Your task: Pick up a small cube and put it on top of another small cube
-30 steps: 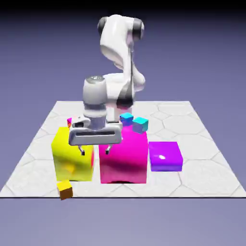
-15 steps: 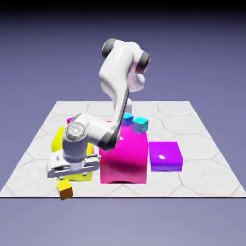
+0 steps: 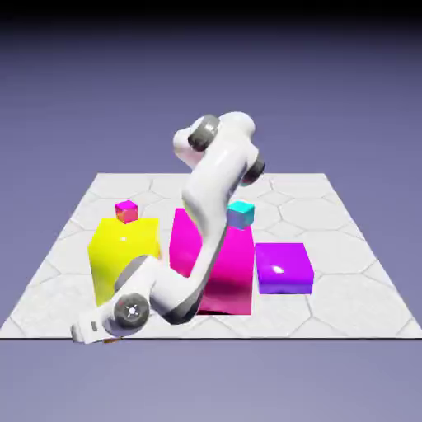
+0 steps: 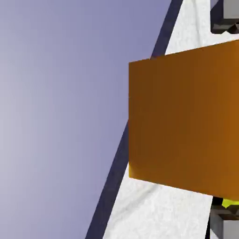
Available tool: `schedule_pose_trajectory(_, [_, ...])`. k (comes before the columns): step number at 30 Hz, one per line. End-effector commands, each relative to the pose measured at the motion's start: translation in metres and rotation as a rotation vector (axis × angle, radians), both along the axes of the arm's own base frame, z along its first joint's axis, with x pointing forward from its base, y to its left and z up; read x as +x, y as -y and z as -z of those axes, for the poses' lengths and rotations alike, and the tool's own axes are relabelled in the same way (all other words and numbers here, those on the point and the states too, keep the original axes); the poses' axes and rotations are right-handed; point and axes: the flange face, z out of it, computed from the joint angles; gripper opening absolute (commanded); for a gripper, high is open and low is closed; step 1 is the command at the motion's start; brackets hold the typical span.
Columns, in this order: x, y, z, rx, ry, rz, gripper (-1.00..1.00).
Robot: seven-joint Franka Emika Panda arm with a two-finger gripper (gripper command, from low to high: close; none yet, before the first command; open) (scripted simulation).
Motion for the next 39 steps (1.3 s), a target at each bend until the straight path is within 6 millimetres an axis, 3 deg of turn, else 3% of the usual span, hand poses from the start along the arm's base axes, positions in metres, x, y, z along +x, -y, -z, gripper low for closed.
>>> schedule_pose_trajectory(1, [0.01, -0.005, -0.016, -0.001, 0.0, -0.001, -1.0])
schedule_pose_trajectory(3, [0.029, -0.015, -0.048, -0.001, 0.0, -0.001, -1.0])
schedule_pose_trajectory(6, [0.045, -0.042, -0.064, 0.071, 0.062, 0.039, -1.0])
schedule_pose_trajectory(12, [0.029, -0.109, -0.104, 0.182, 0.049, 0.134, -1.0])
schedule_pose_trajectory(18, [0.006, -0.185, -0.165, 0.242, 0.025, 0.157, -1.0])
schedule_pose_trajectory(25, [-0.042, -0.273, -0.251, 0.224, 0.015, 0.111, -1.0])
schedule_pose_trajectory(34, [-0.151, -0.36, -0.342, 0.02, 0.037, -0.006, -1.0])
schedule_pose_trajectory(39, [-0.171, -0.344, -0.301, -0.002, 0.0, -0.014, -1.0])
